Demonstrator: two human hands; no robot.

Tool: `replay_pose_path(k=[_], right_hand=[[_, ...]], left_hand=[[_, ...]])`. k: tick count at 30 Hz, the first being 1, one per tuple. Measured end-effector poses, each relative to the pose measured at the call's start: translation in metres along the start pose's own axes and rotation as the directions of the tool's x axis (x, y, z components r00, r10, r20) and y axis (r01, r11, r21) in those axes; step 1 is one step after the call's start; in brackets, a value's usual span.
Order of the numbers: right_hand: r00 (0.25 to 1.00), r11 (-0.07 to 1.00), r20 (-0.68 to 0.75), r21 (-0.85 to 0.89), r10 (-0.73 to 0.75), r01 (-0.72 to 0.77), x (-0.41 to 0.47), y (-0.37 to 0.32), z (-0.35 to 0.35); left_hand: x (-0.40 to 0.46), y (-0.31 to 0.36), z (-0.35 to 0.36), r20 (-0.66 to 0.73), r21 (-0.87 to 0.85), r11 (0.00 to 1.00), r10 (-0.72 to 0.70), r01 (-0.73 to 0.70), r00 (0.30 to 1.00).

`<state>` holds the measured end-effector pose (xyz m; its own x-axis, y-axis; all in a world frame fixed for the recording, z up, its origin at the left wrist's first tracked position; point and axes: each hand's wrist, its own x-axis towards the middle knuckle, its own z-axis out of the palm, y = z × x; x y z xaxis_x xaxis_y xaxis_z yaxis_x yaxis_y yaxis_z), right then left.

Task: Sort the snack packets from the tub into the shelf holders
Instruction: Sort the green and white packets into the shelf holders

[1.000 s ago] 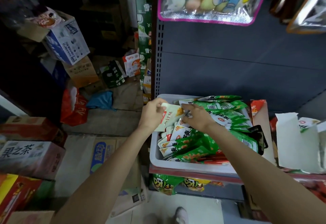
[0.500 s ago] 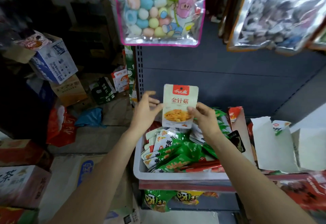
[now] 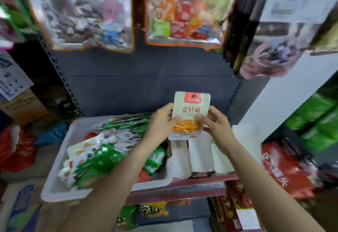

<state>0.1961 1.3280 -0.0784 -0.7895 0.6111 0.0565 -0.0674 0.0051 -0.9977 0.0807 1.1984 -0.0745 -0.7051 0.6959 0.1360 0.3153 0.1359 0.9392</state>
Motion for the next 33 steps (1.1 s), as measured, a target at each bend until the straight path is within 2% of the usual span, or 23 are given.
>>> replay_pose_path(k=[6,9,11,14,18,20,23,25,28,30,33], right_hand=[[1.0,0.998,-0.014,-0.066,0.017,-0.018,0.005,-0.005,-0.082],[0.998,0.992,-0.053,-0.123,0.027,-0.033,0.006,-0.008,-0.114],[0.996,0.984,-0.093,-0.173,0.019,-0.034,0.005,-0.009,-0.133],[0.985,0.991,-0.172,-0.134,-0.011,-0.013,-0.001,-0.01,-0.156],[0.985,0.988,-0.171,-0.152,-0.007,-0.019,-0.002,-0.009,-0.182],[0.984,0.988,-0.178,-0.151,0.016,-0.043,0.001,-0.005,-0.196],[0.981,0.99,-0.188,-0.123,0.044,-0.068,0.009,0.001,-0.218],[0.986,0.988,-0.148,-0.125,0.072,-0.091,0.016,0.005,-0.23],[0.993,0.985,-0.079,-0.142,0.087,-0.097,0.025,0.013,-0.237],[0.996,0.981,-0.017,-0.171,0.088,-0.089,0.031,0.019,-0.243],[0.995,0.958,0.071,-0.283,0.073,-0.05,0.041,0.028,-0.248]], left_hand=[[0.013,0.018,0.079,-0.011,-0.028,0.995,-0.098,0.098,0.995],[0.022,0.028,0.104,-0.019,-0.078,0.994,-0.079,0.077,0.997],[0.028,0.03,0.122,0.028,-0.054,0.997,-0.05,0.052,0.998],[0.034,0.029,0.149,0.111,-0.004,1.0,-0.026,0.026,0.993],[0.036,0.026,0.179,0.136,-0.001,1.0,-0.005,0.005,0.991],[0.038,0.024,0.188,0.172,0.095,0.995,-0.019,0.003,0.985],[0.048,0.013,0.2,0.215,0.363,0.93,-0.03,-0.051,0.976],[0.053,0.007,0.21,0.201,0.531,0.844,-0.037,-0.077,0.979],[0.051,0.0,0.221,0.271,0.628,0.762,-0.03,-0.154,0.962],[0.051,-0.003,0.229,0.248,0.626,0.768,-0.031,-0.136,0.968],[0.05,-0.002,0.234,0.114,0.505,0.863,-0.071,0.004,0.991]])
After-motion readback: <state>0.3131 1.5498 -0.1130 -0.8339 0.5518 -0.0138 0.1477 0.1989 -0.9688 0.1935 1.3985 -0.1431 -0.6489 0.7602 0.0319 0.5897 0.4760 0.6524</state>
